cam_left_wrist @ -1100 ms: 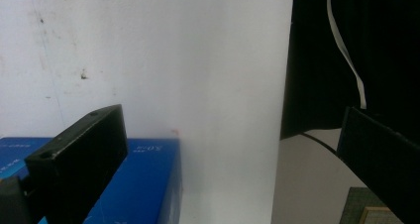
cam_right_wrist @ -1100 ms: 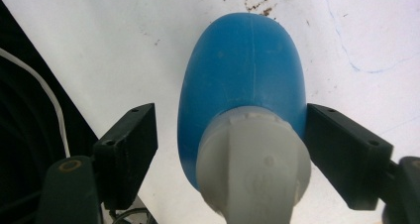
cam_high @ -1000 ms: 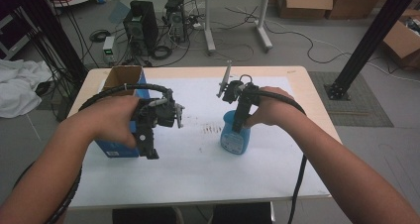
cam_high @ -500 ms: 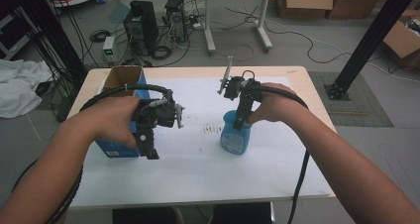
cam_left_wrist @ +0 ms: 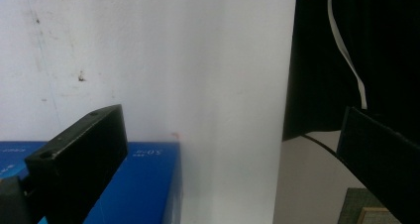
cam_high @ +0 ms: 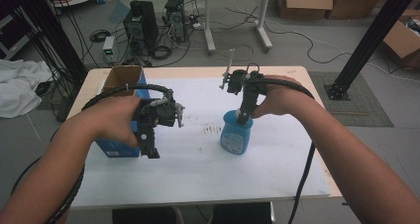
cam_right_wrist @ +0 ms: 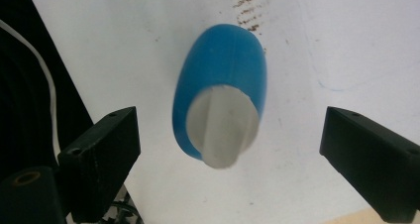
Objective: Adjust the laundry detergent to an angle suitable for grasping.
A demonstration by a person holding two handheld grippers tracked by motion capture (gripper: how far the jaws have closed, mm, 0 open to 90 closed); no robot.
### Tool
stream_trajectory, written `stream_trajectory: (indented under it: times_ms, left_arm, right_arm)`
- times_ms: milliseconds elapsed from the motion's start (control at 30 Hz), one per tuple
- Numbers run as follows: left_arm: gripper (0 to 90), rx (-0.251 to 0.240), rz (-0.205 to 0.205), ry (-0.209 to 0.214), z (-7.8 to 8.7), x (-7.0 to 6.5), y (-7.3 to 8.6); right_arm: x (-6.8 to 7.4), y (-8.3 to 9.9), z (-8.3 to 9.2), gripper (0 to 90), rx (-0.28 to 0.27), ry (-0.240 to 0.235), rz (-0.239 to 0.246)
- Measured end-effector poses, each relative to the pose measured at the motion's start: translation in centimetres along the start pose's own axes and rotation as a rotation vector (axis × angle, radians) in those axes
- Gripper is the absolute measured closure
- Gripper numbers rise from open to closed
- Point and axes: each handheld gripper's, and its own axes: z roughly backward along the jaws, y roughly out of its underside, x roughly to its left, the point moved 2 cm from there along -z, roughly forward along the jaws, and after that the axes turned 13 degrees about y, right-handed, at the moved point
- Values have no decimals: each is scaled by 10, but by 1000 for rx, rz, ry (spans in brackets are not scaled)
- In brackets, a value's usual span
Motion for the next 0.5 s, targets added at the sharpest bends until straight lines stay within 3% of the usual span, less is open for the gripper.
stream_trajectory:
  times_ms: [200, 500]
  left_arm:
    - [1, -3, -5, 0, -1, 3, -2]
    - [1, 2, -6, 5, -2, 5, -4]
  right_arm:
    - [-13, 10, 6, 31, 1, 24, -5]
    - [-27, 22, 12, 0, -23, 36, 27]
